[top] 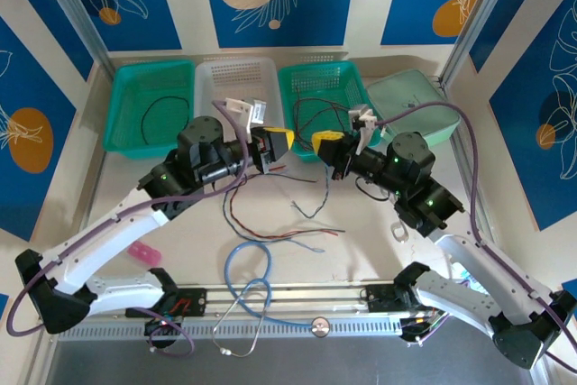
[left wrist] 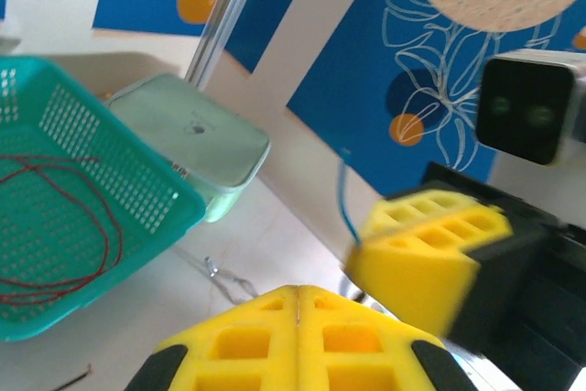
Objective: Untangle the cables
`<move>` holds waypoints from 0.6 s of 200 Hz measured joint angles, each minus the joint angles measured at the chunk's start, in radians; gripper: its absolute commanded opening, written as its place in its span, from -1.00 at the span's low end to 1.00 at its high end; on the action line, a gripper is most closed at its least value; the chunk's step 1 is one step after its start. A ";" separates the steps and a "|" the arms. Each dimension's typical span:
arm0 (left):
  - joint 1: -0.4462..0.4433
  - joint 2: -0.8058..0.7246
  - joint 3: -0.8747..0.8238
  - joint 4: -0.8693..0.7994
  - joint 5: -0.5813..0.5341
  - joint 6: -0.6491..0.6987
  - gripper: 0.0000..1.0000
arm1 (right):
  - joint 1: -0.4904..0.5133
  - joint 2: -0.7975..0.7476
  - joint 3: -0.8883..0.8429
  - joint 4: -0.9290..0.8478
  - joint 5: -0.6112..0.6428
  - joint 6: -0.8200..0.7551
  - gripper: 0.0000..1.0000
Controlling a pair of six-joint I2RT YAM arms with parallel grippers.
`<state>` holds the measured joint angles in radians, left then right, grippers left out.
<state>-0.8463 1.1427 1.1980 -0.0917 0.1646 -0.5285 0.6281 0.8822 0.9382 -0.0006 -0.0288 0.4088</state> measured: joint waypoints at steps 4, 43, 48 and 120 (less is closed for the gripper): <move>-0.002 -0.002 0.001 0.000 0.000 0.005 -1.00 | -0.002 0.001 0.003 0.000 0.014 0.000 -1.00; -0.007 -0.035 0.000 -0.048 -0.001 0.020 -1.00 | -0.071 0.023 0.011 0.002 0.104 0.011 -1.00; -0.007 -0.042 0.000 -0.054 -0.002 0.023 -1.00 | -0.079 0.025 0.011 0.002 0.112 0.012 -1.00; -0.008 -0.139 -0.013 -0.122 -0.070 0.064 -1.00 | -0.151 0.019 0.025 0.024 0.156 0.019 -1.00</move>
<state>-0.8539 1.0039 1.1854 -0.2142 0.0948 -0.4641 0.4767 0.9009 0.9630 0.0235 0.1272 0.4274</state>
